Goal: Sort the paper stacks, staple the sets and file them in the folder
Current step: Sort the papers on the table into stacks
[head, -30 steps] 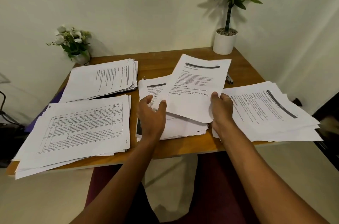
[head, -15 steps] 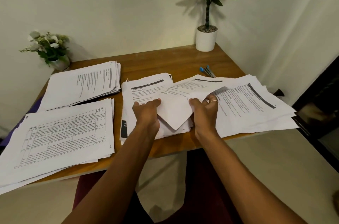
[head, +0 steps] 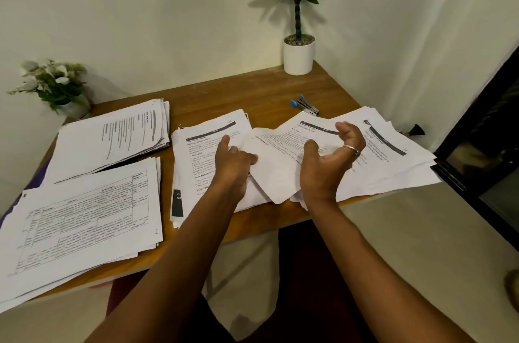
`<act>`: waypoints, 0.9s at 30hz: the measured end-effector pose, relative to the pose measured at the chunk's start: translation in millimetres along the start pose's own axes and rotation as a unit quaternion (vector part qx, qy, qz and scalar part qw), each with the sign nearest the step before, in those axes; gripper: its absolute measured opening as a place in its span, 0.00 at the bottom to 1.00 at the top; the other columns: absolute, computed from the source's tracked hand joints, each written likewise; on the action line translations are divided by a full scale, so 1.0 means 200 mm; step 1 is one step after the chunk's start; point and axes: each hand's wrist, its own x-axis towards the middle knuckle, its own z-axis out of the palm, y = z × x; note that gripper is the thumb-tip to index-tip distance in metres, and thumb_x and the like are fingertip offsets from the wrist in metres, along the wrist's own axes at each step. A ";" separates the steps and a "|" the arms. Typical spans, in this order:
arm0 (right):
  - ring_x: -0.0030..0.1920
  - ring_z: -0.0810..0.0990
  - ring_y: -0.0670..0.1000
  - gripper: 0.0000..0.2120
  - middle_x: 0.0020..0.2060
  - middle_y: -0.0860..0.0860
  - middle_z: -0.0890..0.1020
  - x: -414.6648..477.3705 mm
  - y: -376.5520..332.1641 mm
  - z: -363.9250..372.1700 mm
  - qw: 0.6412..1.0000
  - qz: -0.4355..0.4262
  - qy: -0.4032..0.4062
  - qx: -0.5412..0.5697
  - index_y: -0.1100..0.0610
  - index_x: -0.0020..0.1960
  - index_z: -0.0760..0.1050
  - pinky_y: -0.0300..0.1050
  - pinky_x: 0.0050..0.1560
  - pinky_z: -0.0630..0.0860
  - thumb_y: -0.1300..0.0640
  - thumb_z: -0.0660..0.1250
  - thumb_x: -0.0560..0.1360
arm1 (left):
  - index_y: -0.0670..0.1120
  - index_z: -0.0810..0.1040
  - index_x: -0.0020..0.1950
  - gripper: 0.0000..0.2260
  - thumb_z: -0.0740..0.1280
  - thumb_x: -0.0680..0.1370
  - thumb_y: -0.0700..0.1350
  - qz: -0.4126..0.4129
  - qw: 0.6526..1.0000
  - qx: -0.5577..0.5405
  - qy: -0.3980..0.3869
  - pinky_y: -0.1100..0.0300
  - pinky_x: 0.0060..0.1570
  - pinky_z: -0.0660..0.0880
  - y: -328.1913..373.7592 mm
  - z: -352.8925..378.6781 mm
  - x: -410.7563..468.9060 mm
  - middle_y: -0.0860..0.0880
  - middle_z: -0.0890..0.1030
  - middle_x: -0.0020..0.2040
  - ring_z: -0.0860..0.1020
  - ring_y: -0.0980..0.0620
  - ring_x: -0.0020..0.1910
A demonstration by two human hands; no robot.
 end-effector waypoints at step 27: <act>0.63 0.75 0.47 0.21 0.58 0.45 0.75 0.05 0.00 -0.01 0.997 -0.045 -0.057 -0.030 0.47 0.57 0.69 0.48 0.69 0.72 0.67 0.70 0.72 | 0.54 0.63 0.80 0.38 0.68 0.76 0.28 0.026 0.982 0.172 -0.079 0.55 0.58 0.78 0.02 0.21 -0.06 0.48 0.64 0.80 0.68 0.43 0.75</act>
